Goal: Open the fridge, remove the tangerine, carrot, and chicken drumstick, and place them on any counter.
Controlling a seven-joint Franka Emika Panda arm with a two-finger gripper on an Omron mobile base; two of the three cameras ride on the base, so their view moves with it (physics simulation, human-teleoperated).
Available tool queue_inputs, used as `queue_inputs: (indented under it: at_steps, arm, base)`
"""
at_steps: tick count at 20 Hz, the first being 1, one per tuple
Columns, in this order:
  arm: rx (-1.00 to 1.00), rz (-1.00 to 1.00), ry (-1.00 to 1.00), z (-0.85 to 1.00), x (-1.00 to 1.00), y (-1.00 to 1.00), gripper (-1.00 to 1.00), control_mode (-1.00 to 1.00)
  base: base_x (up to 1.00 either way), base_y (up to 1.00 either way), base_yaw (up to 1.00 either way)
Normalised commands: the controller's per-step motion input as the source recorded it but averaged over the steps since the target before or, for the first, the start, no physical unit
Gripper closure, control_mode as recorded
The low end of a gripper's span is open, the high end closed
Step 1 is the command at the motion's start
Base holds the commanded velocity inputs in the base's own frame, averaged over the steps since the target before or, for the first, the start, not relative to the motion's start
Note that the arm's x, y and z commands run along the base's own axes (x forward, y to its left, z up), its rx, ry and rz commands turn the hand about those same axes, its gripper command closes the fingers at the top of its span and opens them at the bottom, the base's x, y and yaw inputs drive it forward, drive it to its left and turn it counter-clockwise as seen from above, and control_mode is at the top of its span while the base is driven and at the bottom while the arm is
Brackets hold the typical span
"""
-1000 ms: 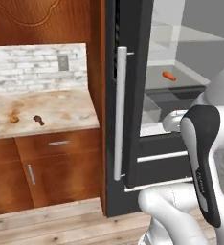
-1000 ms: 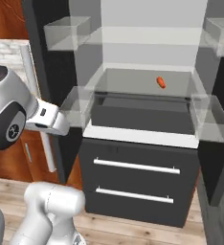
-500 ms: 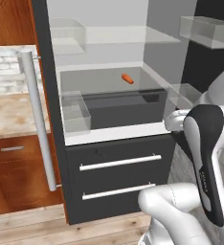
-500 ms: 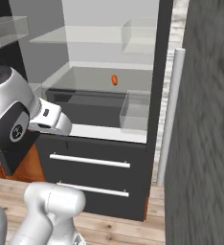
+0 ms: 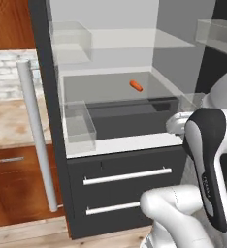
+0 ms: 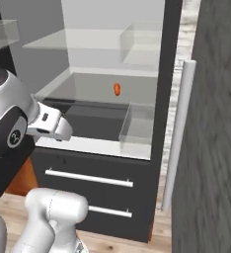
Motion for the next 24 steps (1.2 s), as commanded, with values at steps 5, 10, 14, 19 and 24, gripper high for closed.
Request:
queue_inputs:
  at_steps: [5, 10, 14, 19, 24]
  arm:
    - [0.0, 0.0, 0.0, 0.0, 0.0, 0.0, -1.0, 1.0]
    - [0.0, 0.0, 0.0, 0.0, 0.0, 0.0, -1.0, 1.0]
    - [0.0, 0.0, 0.0, 0.0, 0.0, 0.0, -1.0, 1.0]
    - [0.0, -0.03, 0.11, -0.14, 0.07, -0.01, -1.0, -1.0]
    - [0.0, 0.0, 0.01, -0.42, 0.56, -0.15, -1.0, -1.0]
  base:
    - [0.98, 0.0, 0.01]
    - [0.67, -0.02, 0.0]
    - [0.4, 0.0, -0.04]
    - [0.01, 0.0, -0.02]
    - [0.0, 0.0, 0.0]
